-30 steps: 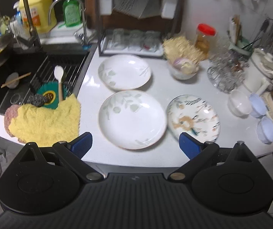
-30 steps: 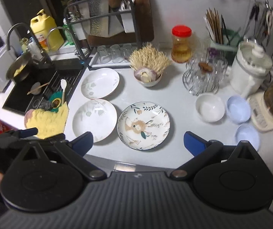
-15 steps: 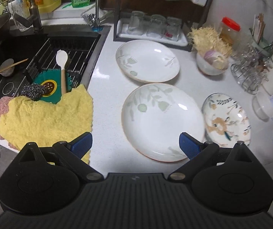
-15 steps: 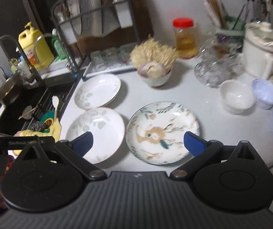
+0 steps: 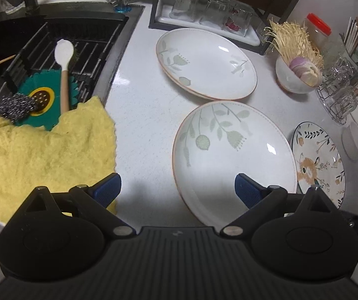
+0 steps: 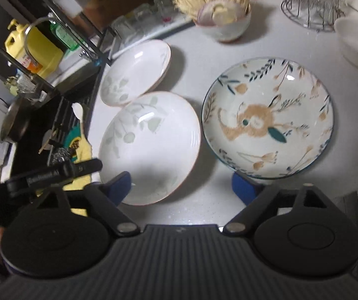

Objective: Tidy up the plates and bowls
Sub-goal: 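Close both grippers on the rim of the larger leaf-print plate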

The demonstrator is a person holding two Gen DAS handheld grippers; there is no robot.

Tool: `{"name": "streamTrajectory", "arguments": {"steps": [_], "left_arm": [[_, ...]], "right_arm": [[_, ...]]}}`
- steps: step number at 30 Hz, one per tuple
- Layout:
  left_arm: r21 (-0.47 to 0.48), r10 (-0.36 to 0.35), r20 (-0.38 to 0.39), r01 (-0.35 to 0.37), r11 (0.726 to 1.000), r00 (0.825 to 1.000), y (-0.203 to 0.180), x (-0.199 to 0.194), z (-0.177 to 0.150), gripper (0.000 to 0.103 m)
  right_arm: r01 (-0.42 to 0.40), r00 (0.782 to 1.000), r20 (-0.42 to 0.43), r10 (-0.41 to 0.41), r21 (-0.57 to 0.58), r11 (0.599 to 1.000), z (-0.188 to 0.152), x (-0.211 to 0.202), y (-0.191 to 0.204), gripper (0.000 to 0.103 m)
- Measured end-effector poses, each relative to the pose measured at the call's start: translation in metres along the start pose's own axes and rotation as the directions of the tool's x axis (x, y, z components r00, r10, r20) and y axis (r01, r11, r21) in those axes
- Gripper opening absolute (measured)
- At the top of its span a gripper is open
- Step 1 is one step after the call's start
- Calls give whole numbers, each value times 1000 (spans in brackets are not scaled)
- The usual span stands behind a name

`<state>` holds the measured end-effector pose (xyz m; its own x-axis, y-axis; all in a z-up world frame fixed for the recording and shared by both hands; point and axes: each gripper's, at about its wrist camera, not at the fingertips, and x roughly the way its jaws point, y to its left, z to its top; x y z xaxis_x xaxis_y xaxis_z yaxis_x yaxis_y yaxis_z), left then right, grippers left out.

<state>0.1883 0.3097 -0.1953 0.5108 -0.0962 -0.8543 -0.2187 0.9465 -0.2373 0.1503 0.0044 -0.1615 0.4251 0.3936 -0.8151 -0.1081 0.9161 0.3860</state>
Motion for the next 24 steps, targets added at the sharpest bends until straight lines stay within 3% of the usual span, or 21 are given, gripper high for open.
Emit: {"name": "streamTrajectory", "arguments": {"steps": [7, 16, 18, 20, 24], "left_arm": [[29, -55, -16, 56, 998, 998, 8, 26, 21, 99], [83, -135, -27, 137, 987, 990, 9, 49, 42, 96], [100, -149, -30, 151, 983, 988, 8, 53, 46, 91], [111, -167, -37, 170, 979, 985, 8, 57, 48, 85], [117, -181, -52, 185, 976, 982, 9, 65, 52, 61]], "right_arm": [[20, 1000, 13, -21, 58, 998, 3, 24, 5, 64], [68, 997, 23, -73, 155, 986, 1, 47, 4, 31], [87, 995, 29, -93, 162, 983, 0, 50, 3, 22], [86, 995, 38, -94, 179, 980, -2, 51, 0, 20], [83, 994, 57, -95, 186, 979, -5, 52, 0, 18]]}}
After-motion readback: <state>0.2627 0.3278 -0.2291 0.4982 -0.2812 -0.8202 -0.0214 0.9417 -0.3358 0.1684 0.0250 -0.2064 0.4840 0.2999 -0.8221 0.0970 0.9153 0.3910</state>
